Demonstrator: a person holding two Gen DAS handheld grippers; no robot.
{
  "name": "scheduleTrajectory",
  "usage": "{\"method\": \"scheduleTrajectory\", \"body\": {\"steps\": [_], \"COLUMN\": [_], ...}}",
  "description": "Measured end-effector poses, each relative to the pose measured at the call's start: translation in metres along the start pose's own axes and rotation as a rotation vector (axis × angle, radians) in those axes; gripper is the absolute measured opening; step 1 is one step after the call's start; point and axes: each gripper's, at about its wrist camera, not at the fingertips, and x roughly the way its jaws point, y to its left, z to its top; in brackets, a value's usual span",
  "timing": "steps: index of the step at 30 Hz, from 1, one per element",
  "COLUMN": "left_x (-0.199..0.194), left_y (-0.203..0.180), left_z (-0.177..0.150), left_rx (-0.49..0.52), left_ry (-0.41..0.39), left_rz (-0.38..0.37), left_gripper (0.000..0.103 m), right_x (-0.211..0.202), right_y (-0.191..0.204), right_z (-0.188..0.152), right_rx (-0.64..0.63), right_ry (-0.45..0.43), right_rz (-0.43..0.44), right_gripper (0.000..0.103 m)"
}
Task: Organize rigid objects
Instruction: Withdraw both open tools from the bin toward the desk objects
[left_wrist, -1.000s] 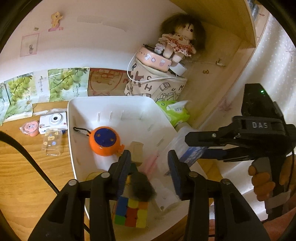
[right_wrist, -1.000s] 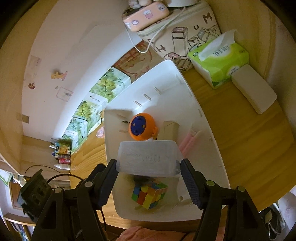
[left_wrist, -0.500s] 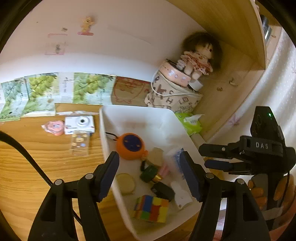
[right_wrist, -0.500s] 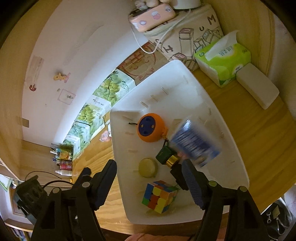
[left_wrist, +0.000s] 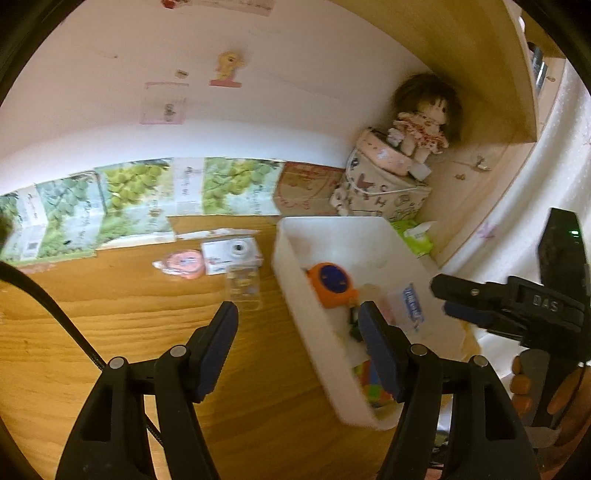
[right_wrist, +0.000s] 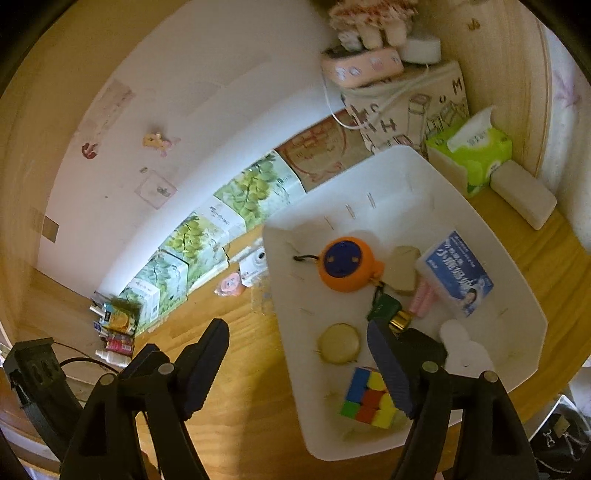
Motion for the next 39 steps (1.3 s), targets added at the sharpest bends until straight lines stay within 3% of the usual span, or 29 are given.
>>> {"method": "scheduleTrajectory", "body": {"steps": [12,15,21,30,39], "left_x": [-0.007,-0.003,0.016,0.069,0.139], "left_y": [0.056,0.068,0.089,0.107,0.11], "left_z": [0.021,0.028,0.045,0.07,0.074], "left_rx": [0.163,0.193,0.248,0.35,0.454], "left_ry": [0.04,0.059,0.117,0.254,0.395], "left_rz": [0.05,0.047,0.057,0.035,0.077], "left_gripper": [0.071,0.078,0.08,0.083,0.083], "right_x": [0.005,0.012,0.034,0.085,0.147], "right_y": [0.064,0.079,0.106,0.129,0.138], "right_z": [-0.039,-0.048,-0.063,-0.079,-0.088], "right_rx": [-0.081,-0.11,-0.176,-0.236,-0.3], "right_ry": [-0.207,-0.269,-0.351,-0.377,-0.349], "right_rz": [-0.086,-0.089,-0.082,-0.125,-0.212], "right_gripper": [0.078,0.078,0.082,0.082,0.081]}}
